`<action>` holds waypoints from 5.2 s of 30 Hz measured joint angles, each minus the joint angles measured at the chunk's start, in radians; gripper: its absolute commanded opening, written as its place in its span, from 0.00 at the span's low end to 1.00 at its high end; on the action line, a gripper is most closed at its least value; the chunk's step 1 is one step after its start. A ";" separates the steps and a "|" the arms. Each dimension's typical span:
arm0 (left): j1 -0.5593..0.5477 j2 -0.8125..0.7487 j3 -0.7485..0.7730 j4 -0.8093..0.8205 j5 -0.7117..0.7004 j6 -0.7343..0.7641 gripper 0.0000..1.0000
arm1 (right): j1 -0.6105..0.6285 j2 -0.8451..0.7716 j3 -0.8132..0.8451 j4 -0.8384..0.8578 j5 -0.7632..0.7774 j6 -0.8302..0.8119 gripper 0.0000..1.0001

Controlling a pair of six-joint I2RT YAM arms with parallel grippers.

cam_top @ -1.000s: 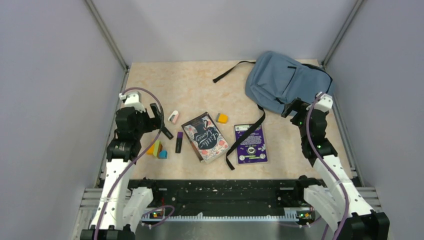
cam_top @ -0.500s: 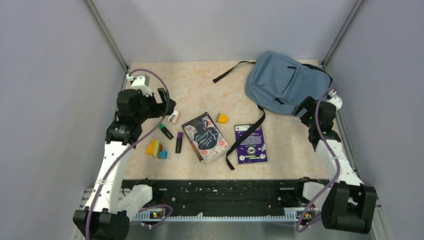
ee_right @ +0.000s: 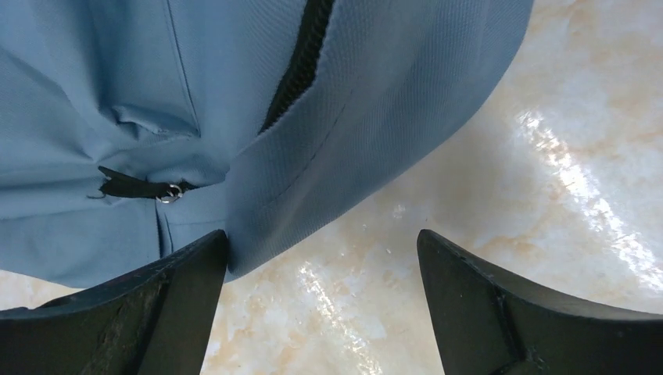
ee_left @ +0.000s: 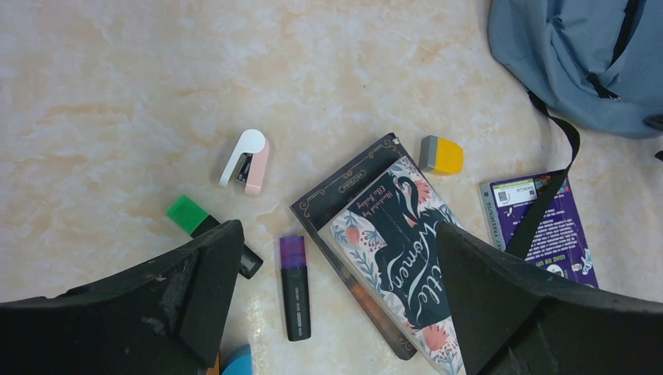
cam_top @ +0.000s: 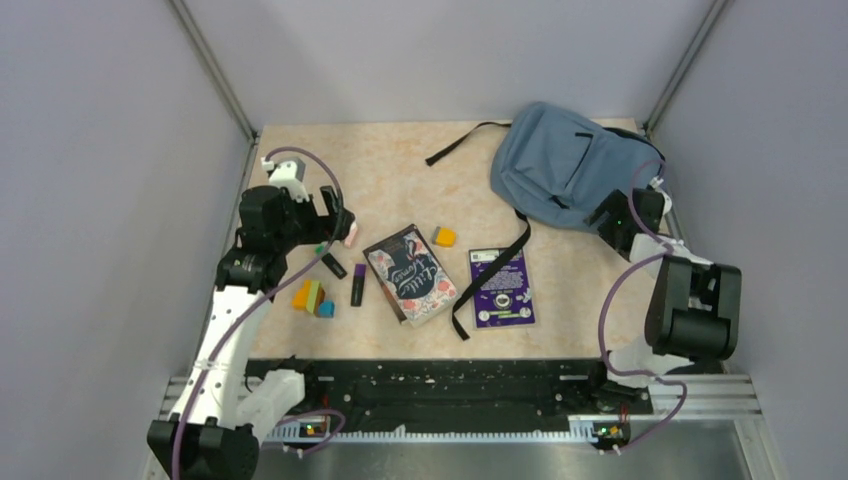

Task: Pack the student bag
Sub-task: Adjust the student bag at the center of the board.

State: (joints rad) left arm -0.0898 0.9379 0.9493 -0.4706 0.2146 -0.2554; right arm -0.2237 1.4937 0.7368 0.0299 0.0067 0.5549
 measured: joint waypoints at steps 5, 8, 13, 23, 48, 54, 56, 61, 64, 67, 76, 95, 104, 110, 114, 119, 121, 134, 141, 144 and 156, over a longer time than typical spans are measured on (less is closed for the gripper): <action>-0.002 -0.008 -0.001 0.006 -0.003 0.003 0.98 | 0.000 0.063 0.017 0.016 -0.040 0.012 0.75; -0.003 -0.004 -0.002 0.007 -0.002 0.003 0.98 | -0.001 0.080 0.018 0.035 -0.063 0.014 0.46; -0.003 0.001 -0.004 0.006 -0.002 0.003 0.98 | -0.001 0.099 0.019 0.070 -0.130 0.023 0.00; -0.004 0.001 -0.005 0.007 -0.003 0.003 0.98 | 0.045 0.024 0.016 0.050 -0.143 -0.012 0.00; -0.005 0.001 -0.009 0.007 -0.021 0.019 0.98 | 0.529 -0.229 -0.050 -0.027 -0.105 -0.024 0.00; -0.005 0.001 -0.009 0.008 -0.020 0.023 0.98 | 0.686 -0.234 -0.052 -0.042 -0.079 -0.011 0.00; -0.005 0.003 -0.009 0.008 -0.016 0.025 0.98 | 0.726 -0.238 -0.063 -0.037 -0.075 -0.007 0.00; -0.013 0.026 -0.012 0.017 0.008 0.042 0.98 | 0.791 -0.267 -0.129 -0.040 -0.043 0.007 0.00; -0.029 0.048 -0.012 0.019 0.010 0.045 0.98 | 0.808 -0.302 -0.156 -0.045 -0.010 0.008 0.00; -0.061 0.069 -0.013 0.025 0.008 0.016 0.98 | 0.811 -0.364 -0.180 -0.055 0.046 0.006 0.00; -0.301 0.175 -0.113 0.249 -0.043 -0.173 0.98 | 0.812 -0.566 -0.227 -0.151 0.214 -0.005 0.64; -0.396 0.694 0.145 0.421 -0.113 -0.237 0.98 | 0.771 -0.576 -0.190 -0.291 0.407 -0.017 0.95; -0.424 0.835 0.220 0.402 -0.180 -0.233 0.77 | 0.679 -0.555 -0.193 -0.278 0.379 -0.023 0.94; -0.434 0.855 0.251 0.408 -0.162 -0.221 0.38 | 0.679 -0.437 -0.183 -0.233 0.294 -0.033 0.87; -0.436 0.855 0.254 0.418 -0.139 -0.211 0.06 | 0.679 -0.370 -0.159 -0.233 0.296 -0.049 0.20; -0.443 0.832 0.254 0.426 -0.077 -0.164 0.00 | 0.679 -0.363 -0.142 -0.225 0.287 -0.055 0.00; -0.444 0.800 0.254 0.425 -0.062 -0.142 0.00 | 0.679 -0.382 -0.142 -0.233 0.282 -0.059 0.00; -0.439 0.384 0.200 0.377 -0.031 -0.096 0.00 | 0.752 -0.621 -0.142 -0.198 0.132 -0.117 0.00; -0.430 0.188 -0.059 0.301 -0.083 -0.148 0.00 | 0.805 -0.638 -0.227 -0.183 0.077 -0.082 0.49; -0.432 0.125 -0.149 0.236 -0.127 -0.152 0.00 | 0.804 -0.640 -0.228 -0.207 0.122 -0.076 0.69; -0.432 -0.055 -0.211 0.092 -0.228 -0.103 0.47 | 0.803 -0.609 -0.091 -0.291 0.329 -0.083 0.81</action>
State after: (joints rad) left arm -0.5217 0.8825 0.7380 -0.3790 -0.0132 -0.3584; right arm 0.5797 0.8848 0.6460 -0.2611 0.3359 0.4717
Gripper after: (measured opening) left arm 0.253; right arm 0.802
